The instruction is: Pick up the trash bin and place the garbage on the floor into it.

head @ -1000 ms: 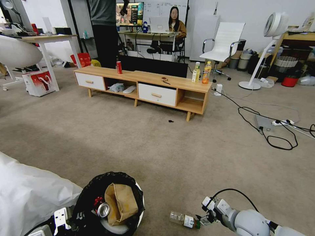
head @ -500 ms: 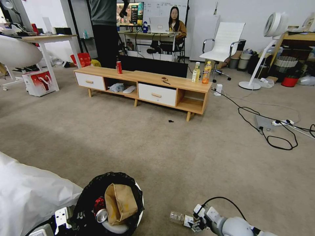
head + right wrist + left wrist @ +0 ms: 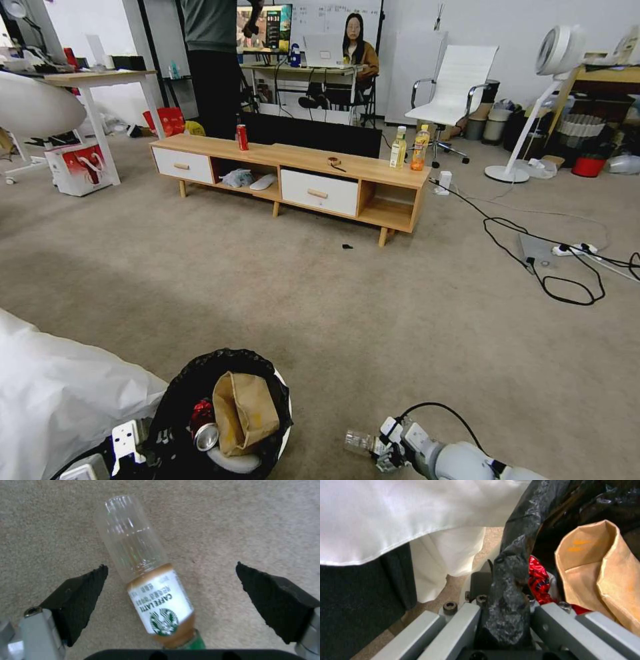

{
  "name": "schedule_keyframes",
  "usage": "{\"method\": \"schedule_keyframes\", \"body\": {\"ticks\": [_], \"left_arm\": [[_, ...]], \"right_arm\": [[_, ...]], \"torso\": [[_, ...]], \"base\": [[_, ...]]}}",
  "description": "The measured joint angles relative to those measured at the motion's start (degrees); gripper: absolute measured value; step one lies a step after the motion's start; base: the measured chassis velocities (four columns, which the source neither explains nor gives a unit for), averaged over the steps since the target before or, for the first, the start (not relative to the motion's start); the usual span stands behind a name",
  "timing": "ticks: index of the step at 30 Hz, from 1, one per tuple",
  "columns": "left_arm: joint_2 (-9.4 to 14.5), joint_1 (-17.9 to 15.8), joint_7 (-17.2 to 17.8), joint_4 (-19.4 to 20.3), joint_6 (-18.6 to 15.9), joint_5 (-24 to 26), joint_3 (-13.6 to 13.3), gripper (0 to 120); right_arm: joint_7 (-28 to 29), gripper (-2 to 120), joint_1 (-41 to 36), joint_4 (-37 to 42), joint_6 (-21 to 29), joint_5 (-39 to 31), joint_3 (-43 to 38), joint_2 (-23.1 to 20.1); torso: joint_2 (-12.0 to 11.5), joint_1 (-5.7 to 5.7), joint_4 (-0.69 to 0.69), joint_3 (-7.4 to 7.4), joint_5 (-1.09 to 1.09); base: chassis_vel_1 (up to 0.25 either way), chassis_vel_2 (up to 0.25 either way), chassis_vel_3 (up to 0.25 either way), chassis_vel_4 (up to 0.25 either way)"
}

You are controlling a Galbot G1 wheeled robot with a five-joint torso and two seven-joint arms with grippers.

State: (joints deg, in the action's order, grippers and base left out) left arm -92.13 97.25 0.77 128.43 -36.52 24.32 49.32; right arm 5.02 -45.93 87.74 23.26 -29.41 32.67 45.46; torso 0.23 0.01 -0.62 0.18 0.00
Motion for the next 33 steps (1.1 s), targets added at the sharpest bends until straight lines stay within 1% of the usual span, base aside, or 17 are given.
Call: {"method": "schedule_keyframes", "body": {"ticks": [8, 17, 19, 21, 22, 23, 24, 25, 26, 28, 29, 32, 33], "left_arm": [[0.00, 0.13, -0.03, 0.11, 0.05, 0.27, 0.33, 1], [0.00, 0.08, -0.03, 0.08, 0.07, 0.39, 0.54, 1], [0.00, -0.04, -0.03, -0.20, 0.07, 0.41, 0.61, 1], [0.00, -0.08, -0.03, -0.31, 0.07, 0.41, 0.61, 1], [0.00, -0.12, -0.02, -0.44, 0.07, 0.41, 0.63, 1], [0.00, -0.12, -0.02, -0.44, 0.07, 0.41, 0.63, 1], [0.00, -0.12, -0.01, -0.50, 0.07, 0.41, 0.64, 1], [0.00, -0.15, 0.02, -0.55, 0.07, 0.41, 0.66, 1], [0.00, -0.15, 0.02, -0.55, 0.07, 0.41, 0.66, 1], [0.00, -0.19, 0.07, -0.59, 0.07, 0.41, 0.67, 1], [0.00, -0.19, 0.07, -0.59, 0.07, 0.41, 0.67, 1], [0.00, -0.21, 0.12, -0.61, 0.07, 0.37, 0.66, 1], [0.00, -0.21, 0.12, -0.61, 0.07, 0.37, 0.66, 1]], "right_arm": [[0.06, 92, 1.72, -4.48, -1.99, 0.21, 2.81, 3.21], [0.10, 92, 2.58, -7.17, -3.55, 0.52, 4.34, 4.74], [-0.06, 91, 3.07, -9.25, -4.91, 1.02, 5.10, 5.73], [-0.13, 90, 3.23, -10.01, -5.25, 1.13, 5.21, 6.12], [-0.18, 85, 3.30, -11.25, -5.81, 1.40, 5.28, 6.61], [-0.18, 85, 3.30, -11.25, -5.81, 1.40, 5.28, 6.61], [-0.19, 78, 3.13, -11.97, -6.17, 1.64, 5.24, 6.79], [-0.24, 74, 2.58, -12.56, -6.41, 1.84, 5.10, 6.85], [-0.24, 74, 2.58, -12.56, -6.41, 1.84, 5.10, 6.85], [-0.34, 64, 1.99, -13.09, -6.63, 1.95, 4.83, 6.92], [-0.34, 64, 1.99, -13.09, -6.63, 1.95, 4.83, 6.92], [-0.43, 48, 1.15, -13.79, -7.21, 2.24, 4.49, 7.28], [-0.43, 48, 1.15, -13.79, -7.21, 2.24, 4.49, 7.28]], "torso": [[0.00, 0.00, 0.00, 0.00, 0.00], [0.00, 0.00, 0.00, 0.00, -0.01], [0.00, 0.00, 0.00, 0.00, 0.00], [0.00, 0.00, 0.00, 0.00, -0.01], [0.00, 0.00, 0.00, 0.00, 0.00], [0.00, 0.00, 0.00, 0.00, 0.00], [0.00, 0.00, 0.01, 0.00, -0.01], [0.00, 0.00, 0.00, 0.00, 0.00], [0.00, 0.00, 0.00, 0.00, 0.00], [0.00, 0.00, -0.01, 0.00, -0.01], [0.00, 0.00, -0.01, 0.00, -0.01], [0.01, 0.00, -0.01, -0.01, -0.01], [0.01, 0.00, -0.01, -0.01, -0.01]], "base": [[0.000, 0.000, 0.000, 0.000], [0.000, 0.000, 0.000, 0.000], [0.000, 0.000, 0.000, 0.000], [0.000, 0.000, 0.000, 0.000], [0.000, 0.000, 0.000, 0.000], [0.000, 0.000, 0.000, 0.000], [0.000, 0.000, 0.000, 0.000], [0.000, 0.000, 0.000, 0.000], [0.000, 0.000, 0.000, 0.000], [0.000, 0.000, 0.000, 0.000], [0.000, 0.000, 0.000, 0.000], [0.000, 0.000, 0.000, 0.000], [0.000, 0.000, 0.000, 0.000]]}}
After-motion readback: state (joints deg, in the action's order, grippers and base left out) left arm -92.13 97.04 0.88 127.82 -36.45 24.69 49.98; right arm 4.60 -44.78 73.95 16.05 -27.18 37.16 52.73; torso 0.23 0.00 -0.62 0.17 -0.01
